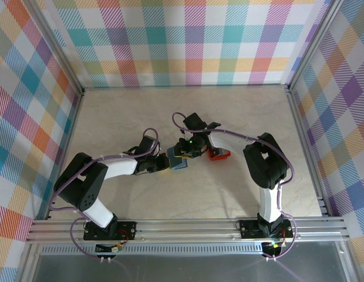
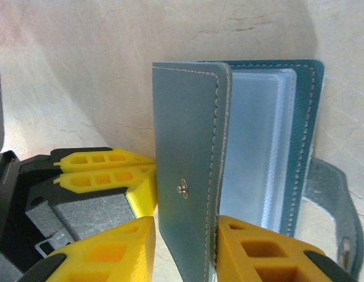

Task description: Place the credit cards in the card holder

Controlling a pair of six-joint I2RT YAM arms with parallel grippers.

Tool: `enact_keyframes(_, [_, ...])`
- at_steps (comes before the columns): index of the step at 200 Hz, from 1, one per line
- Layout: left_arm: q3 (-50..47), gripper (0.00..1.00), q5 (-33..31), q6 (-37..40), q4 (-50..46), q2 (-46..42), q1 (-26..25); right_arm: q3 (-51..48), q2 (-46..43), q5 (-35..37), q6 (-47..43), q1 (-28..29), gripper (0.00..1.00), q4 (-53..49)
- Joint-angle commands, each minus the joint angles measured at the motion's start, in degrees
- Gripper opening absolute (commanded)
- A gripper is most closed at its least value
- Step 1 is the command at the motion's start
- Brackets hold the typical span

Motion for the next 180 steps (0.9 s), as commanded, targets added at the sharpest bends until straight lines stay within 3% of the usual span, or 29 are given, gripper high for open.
enact_keyframes(1, [1.1,0.16,-0.8,1.3,0.0,-1.7,0.8,0.8,-1.0,-2.3,1.1,0.3,0.31,1.4])
enact_keyframes(44, [-2.4,0.20,0.9,-1.2,-3.5,-9.8,4.1,2.1,-0.2,-2.4,1.3,1.2,0.31,1.8])
enact_keyframes(125, [-6.5,0.22,3.7,-2.0,-19.8,-27.1,13.0,11.0,5.3,0.9,2.8,6.4,0.36,-2.7])
enact_keyframes(180, [-8.6,0.22,5.3,-1.2,-23.5,-33.3,15.8,16.4,9.7,1.4,3.8,8.5,0.41,-4.2])
